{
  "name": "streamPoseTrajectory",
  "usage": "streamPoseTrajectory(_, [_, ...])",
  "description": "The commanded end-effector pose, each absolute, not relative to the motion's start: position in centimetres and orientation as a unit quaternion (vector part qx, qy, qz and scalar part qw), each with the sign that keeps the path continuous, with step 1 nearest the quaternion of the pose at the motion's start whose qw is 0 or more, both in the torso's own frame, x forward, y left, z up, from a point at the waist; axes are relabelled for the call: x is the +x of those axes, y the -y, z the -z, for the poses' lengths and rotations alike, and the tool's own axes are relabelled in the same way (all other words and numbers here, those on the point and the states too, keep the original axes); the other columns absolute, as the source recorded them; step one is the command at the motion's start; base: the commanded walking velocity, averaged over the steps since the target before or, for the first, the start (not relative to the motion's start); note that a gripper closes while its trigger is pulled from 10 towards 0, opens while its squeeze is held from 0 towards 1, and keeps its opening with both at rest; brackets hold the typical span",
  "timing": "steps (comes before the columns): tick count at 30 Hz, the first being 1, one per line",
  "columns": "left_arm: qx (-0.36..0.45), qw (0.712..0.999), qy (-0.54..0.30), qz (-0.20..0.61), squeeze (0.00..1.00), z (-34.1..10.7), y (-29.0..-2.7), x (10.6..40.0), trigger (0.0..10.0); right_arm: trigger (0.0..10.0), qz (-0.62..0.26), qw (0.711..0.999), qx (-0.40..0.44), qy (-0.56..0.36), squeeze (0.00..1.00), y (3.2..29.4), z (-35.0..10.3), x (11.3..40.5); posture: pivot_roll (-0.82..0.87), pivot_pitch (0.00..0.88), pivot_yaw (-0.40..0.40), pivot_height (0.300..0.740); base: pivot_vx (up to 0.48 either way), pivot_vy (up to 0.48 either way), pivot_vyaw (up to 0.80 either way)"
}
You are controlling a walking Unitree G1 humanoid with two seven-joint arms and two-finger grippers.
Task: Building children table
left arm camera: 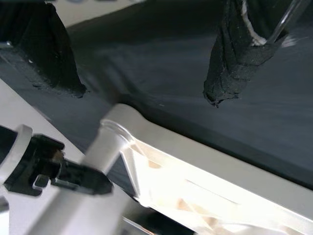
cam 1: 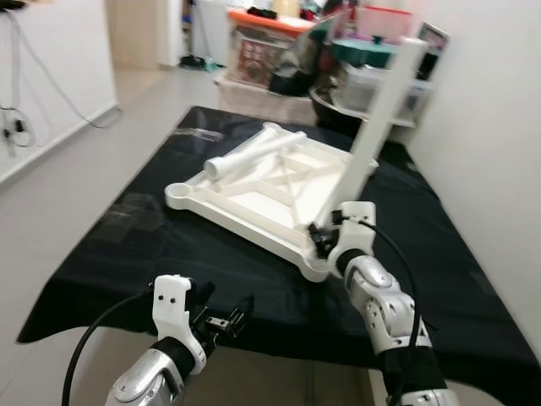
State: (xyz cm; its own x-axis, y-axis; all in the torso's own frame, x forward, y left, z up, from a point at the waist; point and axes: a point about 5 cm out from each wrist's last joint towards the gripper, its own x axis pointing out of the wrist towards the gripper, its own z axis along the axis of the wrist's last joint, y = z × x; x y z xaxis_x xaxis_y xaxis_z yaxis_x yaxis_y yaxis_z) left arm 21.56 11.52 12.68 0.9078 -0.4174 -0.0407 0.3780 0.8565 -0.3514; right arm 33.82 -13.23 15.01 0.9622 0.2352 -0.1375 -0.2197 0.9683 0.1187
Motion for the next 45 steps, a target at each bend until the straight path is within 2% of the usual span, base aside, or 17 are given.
streamPoseTrajectory(1, [-0.178,0.960,-0.060,0.209,0.00,-12.5,-11.0,21.5,10.0,10.0,-0.171,0.982,0.065,-0.051,0.87,12.9,-16.3,33.9,0.08,0.000,-0.160,0.740,0.000,0.000,0.00])
streamPoseTrajectory(2, [-0.179,0.959,-0.061,0.210,0.00,-12.5,-11.0,21.4,10.0,10.0,-0.232,0.969,0.068,-0.045,0.37,12.4,-16.9,34.0,0.08,0.000,-0.159,0.740,0.000,0.000,0.00])
streamPoseTrajectory(3, [-0.180,0.958,-0.062,0.212,0.00,-12.4,-10.9,21.4,10.0,10.0,-0.309,0.948,0.064,-0.033,0.00,12.0,-17.7,33.7,0.08,0.000,-0.158,0.740,0.000,0.000,0.00])
streamPoseTrajectory(7, [-0.181,0.959,-0.062,0.211,0.00,-12.4,-11.0,21.4,10.0,10.0,-0.424,0.905,0.034,-0.016,0.00,11.9,-18.6,32.9,0.09,0.000,-0.165,0.740,0.000,0.000,0.00])
streamPoseTrajectory(8, [-0.181,0.959,-0.061,0.210,0.00,-12.5,-11.1,21.4,10.0,8.5,-0.455,0.890,0.013,-0.017,0.00,11.9,-18.5,32.7,0.10,0.000,-0.174,0.740,0.000,0.000,0.00])
streamPoseTrajectory(9, [-0.181,0.959,-0.061,0.210,0.00,-12.5,-11.1,21.4,10.0,8.5,-0.455,0.890,0.013,-0.017,0.00,11.9,-18.5,32.7,0.10,0.000,-0.174,0.740,0.000,0.000,0.00])
streamPoseTrajectory(10, [-0.181,0.959,-0.060,0.209,0.00,-12.5,-11.2,21.4,10.0,0.0,-0.467,0.884,0.009,-0.026,0.00,11.8,-18.3,32.8,0.10,0.000,-0.174,0.740,0.000,0.000,0.00])
streamPoseTrajectory(21, [-0.172,0.962,-0.061,0.205,0.00,-12.5,-11.7,21.2,10.0,0.0,-0.412,0.909,0.038,-0.044,0.00,10.4,-16.9,33.2,0.14,0.000,-0.183,0.740,0.000,0.000,0.00])
streamPoseTrajectory(24, [-0.171,0.961,-0.063,0.205,0.00,-12.4,-11.7,21.0,10.0,0.0,-0.128,0.981,0.092,-0.111,0.00,13.1,-14.4,35.1,0.14,0.000,-0.184,0.740,0.000,0.000,0.00])
streamPoseTrajectory(26, [-0.171,0.961,-0.063,0.205,0.00,-12.4,-11.7,21.0,10.0,0.0,-0.128,0.981,0.092,-0.111,0.00,13.1,-14.4,35.1,0.14,0.000,-0.184,0.740,0.000,0.000,0.00])
streamPoseTrajectory(27, [-0.172,0.961,-0.063,0.205,0.00,-12.4,-11.7,21.0,10.0,0.0,-0.002,0.985,0.099,-0.138,0.00,15.0,-13.2,34.9,0.14,0.000,-0.183,0.740,0.000,0.000,0.00])
streamPoseTrajectory(29, [-0.173,0.961,-0.063,0.205,0.00,-12.5,-11.7,21.1,10.0,0.0,0.070,0.982,0.097,-0.147,0.00,16.2,-12.6,34.3,0.14,0.000,-0.179,0.740,0.000,0.000,0.00])
streamPoseTrajectory(40, [-0.172,0.961,-0.065,0.209,0.00,-12.4,-11.4,21.1,10.0,0.0,0.095,0.987,0.054,-0.122,0.00,17.5,-13.4,33.1,0.12,0.000,-0.172,0.740,0.000,0.000,0.00])
streamPoseTrajectory(41, [-0.170,0.961,-0.065,0.208,0.00,-12.4,-11.5,21.1,10.0,10.0,0.079,0.990,0.054,-0.107,0.00,17.1,-14.1,33.2,0.12,0.000,-0.172,0.740,0.000,0.000,0.00])
streamPoseTrajectory(42, [-0.170,0.961,-0.065,0.208,0.00,-12.4,-11.5,21.1,10.0,10.0,0.079,0.990,0.054,-0.107,0.00,17.1,-14.1,33.2,0.12,0.000,-0.172,0.740,0.000,0.000,0.00])
streamPoseTrajectory(43, [-0.170,0.961,-0.065,0.209,0.00,-12.4,-11.6,21.2,10.0,10.0,0.029,0.994,0.082,-0.068,1.00,15.7,-15.4,33.4,0.13,0.000,-0.170,0.740,0.000,0.000,0.00])
streamPoseTrajectory(45, [-0.170,0.961,-0.065,0.209,0.00,-12.4,-11.6,21.2,10.0,10.0,0.022,0.994,0.089,-0.056,1.00,15.4,-15.9,33.5,0.13,0.000,-0.170,0.740,0.000,0.000,0.00])
